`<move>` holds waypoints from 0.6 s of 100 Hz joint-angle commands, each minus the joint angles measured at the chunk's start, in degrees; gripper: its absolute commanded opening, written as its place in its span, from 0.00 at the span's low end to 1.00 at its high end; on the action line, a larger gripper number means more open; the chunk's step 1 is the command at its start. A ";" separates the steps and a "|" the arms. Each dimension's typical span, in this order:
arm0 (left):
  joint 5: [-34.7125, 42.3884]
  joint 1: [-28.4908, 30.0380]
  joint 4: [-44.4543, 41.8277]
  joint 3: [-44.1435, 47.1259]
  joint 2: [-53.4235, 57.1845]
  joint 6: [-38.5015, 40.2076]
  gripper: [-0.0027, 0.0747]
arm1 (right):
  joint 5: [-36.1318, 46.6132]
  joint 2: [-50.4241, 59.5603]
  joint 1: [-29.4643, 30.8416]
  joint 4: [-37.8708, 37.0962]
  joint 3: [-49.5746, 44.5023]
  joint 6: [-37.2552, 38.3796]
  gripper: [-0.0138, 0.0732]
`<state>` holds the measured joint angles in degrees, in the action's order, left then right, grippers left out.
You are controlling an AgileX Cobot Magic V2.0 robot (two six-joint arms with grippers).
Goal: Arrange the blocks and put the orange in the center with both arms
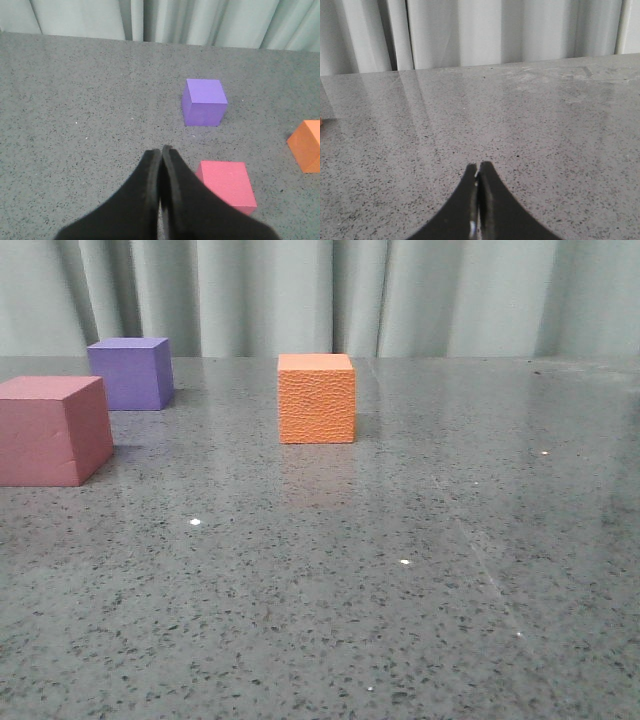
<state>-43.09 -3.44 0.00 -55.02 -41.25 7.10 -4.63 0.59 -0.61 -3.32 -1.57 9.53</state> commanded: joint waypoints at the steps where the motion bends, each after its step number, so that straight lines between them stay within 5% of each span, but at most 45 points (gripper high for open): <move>1: 3.74 0.06 0.45 -2.01 -0.26 -1.24 0.07 | 5.01 0.54 0.36 0.14 0.76 -0.57 0.08; 9: 3.76 0.06 1.34 -2.01 -0.26 -4.62 0.24 | 5.01 0.54 0.36 0.14 0.76 -0.57 0.08; 29: 3.76 0.06 3.29 -2.01 -0.26 -5.14 0.96 | 5.01 0.54 0.36 0.14 0.76 -0.57 0.08; 43: 3.76 0.06 5.31 -2.01 -0.36 -5.26 0.86 | 5.01 0.54 0.36 0.14 0.76 -0.57 0.08; 60: 6.34 -0.41 15.22 -2.01 -0.49 -8.28 0.86 | 5.01 0.54 0.36 0.14 0.76 -0.57 0.08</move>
<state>-42.97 -3.44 8.65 -55.02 -41.47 0.85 -4.51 0.59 -0.61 -3.32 -1.57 9.53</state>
